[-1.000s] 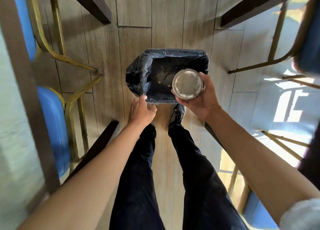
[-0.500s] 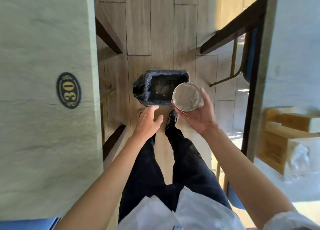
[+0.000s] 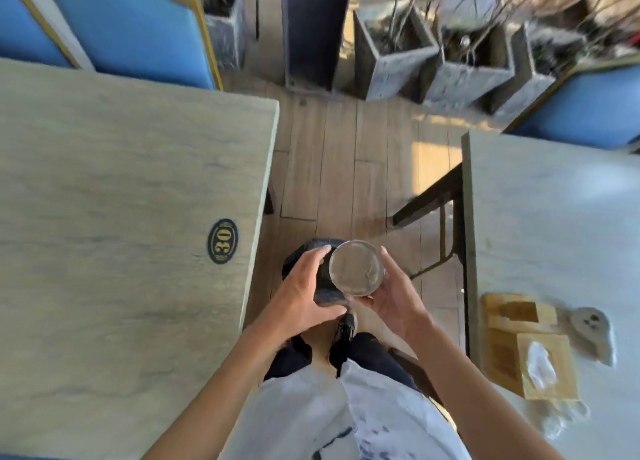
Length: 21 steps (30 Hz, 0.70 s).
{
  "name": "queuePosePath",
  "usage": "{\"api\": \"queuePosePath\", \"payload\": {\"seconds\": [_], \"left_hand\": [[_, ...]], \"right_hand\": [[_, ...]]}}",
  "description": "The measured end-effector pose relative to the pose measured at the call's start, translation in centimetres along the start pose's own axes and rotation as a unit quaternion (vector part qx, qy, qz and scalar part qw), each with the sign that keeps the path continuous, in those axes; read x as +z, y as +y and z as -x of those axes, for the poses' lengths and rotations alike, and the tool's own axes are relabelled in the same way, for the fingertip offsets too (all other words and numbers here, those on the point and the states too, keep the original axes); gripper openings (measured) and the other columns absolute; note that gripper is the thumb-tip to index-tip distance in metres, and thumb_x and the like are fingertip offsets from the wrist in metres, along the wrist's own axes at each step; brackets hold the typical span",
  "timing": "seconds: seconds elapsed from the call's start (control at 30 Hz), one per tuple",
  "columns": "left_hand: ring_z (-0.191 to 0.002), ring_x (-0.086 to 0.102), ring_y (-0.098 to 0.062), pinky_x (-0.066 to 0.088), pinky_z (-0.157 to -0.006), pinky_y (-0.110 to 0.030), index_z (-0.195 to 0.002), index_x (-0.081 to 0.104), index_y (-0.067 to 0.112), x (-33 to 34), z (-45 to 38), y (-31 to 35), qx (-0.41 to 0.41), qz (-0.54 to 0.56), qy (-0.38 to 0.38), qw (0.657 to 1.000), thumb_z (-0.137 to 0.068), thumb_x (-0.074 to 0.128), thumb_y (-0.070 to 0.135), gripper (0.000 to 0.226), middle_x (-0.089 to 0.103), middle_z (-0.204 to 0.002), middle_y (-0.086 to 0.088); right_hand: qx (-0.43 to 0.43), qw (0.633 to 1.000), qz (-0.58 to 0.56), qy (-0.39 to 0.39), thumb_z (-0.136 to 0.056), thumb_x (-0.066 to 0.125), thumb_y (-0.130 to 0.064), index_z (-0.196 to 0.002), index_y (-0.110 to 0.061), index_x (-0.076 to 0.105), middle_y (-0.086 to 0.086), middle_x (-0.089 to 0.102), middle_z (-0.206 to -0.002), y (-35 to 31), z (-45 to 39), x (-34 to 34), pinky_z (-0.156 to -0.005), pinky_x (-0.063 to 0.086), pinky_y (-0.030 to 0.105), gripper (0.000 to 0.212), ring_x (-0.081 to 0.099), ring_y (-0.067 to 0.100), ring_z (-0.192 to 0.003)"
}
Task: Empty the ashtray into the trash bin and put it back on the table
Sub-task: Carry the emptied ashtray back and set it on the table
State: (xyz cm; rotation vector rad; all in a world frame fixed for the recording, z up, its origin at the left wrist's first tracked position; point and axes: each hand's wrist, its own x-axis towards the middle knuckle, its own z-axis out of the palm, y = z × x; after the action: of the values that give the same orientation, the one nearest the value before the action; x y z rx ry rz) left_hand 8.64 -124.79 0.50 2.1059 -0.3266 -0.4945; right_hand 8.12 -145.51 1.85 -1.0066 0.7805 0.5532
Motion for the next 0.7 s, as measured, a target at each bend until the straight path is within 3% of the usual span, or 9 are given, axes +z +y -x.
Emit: {"api": "queuePosePath", "payload": {"seconds": [0.1, 0.23, 0.4, 0.57, 0.63, 0.7], "left_hand": [[-0.142, 0.034, -0.003, 0.037, -0.115, -0.028, -0.154, 0.025, 0.023, -1.1, 1.6, 1.0, 0.005, -0.006, 0.046, 0.999, -0.069, 0.085, 0.049, 0.107, 0.034, -0.153, 0.012], [-0.14, 0.033, 0.002, 0.034, -0.114, -0.019, -0.154, 0.025, 0.025, -1.8, 4.1, 1.5, -0.023, 0.003, 0.131, 0.991, -0.068, 0.085, 0.049, 0.108, 0.035, -0.151, 0.014], [-0.138, 0.031, 0.006, 0.03, -0.111, -0.009, -0.155, 0.021, 0.028, -1.1, 6.6, 2.0, -0.072, 0.001, 0.189, 0.979, -0.064, 0.086, 0.057, 0.116, 0.032, -0.152, 0.015], [-0.137, 0.037, 0.0, 0.039, -0.111, -0.022, -0.155, 0.022, 0.027, 0.2, 8.5, 2.5, -0.122, 0.012, 0.229, 0.966, -0.059, 0.086, 0.062, 0.12, 0.035, -0.15, 0.013], [-0.135, 0.04, -0.001, 0.04, -0.109, -0.021, -0.154, 0.024, 0.026, 2.9, 11.7, 3.3, -0.201, 0.012, 0.32, 0.926, -0.058, 0.086, 0.063, 0.12, 0.039, -0.148, 0.012], [-0.132, 0.044, -0.002, 0.044, -0.106, -0.022, -0.151, 0.029, 0.025, 3.2, 12.5, 3.2, -0.207, 0.008, 0.333, 0.92, -0.056, 0.086, 0.065, 0.118, 0.043, -0.145, 0.011]], "right_hand": [[-0.006, 0.997, 0.073, -0.013, -0.103, 0.048, -0.052, -0.133, -0.014, 0.066, 0.019, 0.069, -0.131, -0.3, 0.7, 2.4, -0.074, 0.065, 0.035, 0.052, 0.073, 0.027, -0.105], [-0.01, 0.985, 0.17, -0.038, -0.103, 0.047, -0.055, -0.116, -0.017, 0.078, 0.016, 0.077, -0.12, -0.1, 1.4, 5.0, -0.099, 0.057, 0.048, 0.051, 0.072, 0.03, -0.114], [0.007, 0.968, 0.242, -0.062, -0.102, 0.051, -0.052, -0.103, -0.015, 0.082, 0.016, 0.08, -0.11, 0.4, 2.2, 7.0, -0.101, 0.055, 0.049, 0.049, 0.074, 0.032, -0.106], [0.018, 0.946, 0.306, -0.102, -0.1, 0.054, -0.054, -0.104, -0.011, 0.082, 0.023, 0.076, -0.117, 0.5, 1.3, 7.4, -0.104, 0.055, 0.052, 0.052, 0.071, 0.039, -0.112], [0.065, 0.89, 0.4, -0.208, -0.1, 0.052, -0.055, -0.104, -0.012, 0.082, 0.022, 0.077, -0.114, 2.0, 1.6, 8.3, -0.103, 0.054, 0.05, 0.053, 0.071, 0.039, -0.112], [0.07, 0.874, 0.428, -0.221, -0.098, 0.053, -0.061, -0.101, -0.019, 0.084, 0.015, 0.08, -0.109, 2.3, 0.9, 8.6, -0.106, 0.054, 0.049, 0.052, 0.073, 0.034, -0.111]]}}
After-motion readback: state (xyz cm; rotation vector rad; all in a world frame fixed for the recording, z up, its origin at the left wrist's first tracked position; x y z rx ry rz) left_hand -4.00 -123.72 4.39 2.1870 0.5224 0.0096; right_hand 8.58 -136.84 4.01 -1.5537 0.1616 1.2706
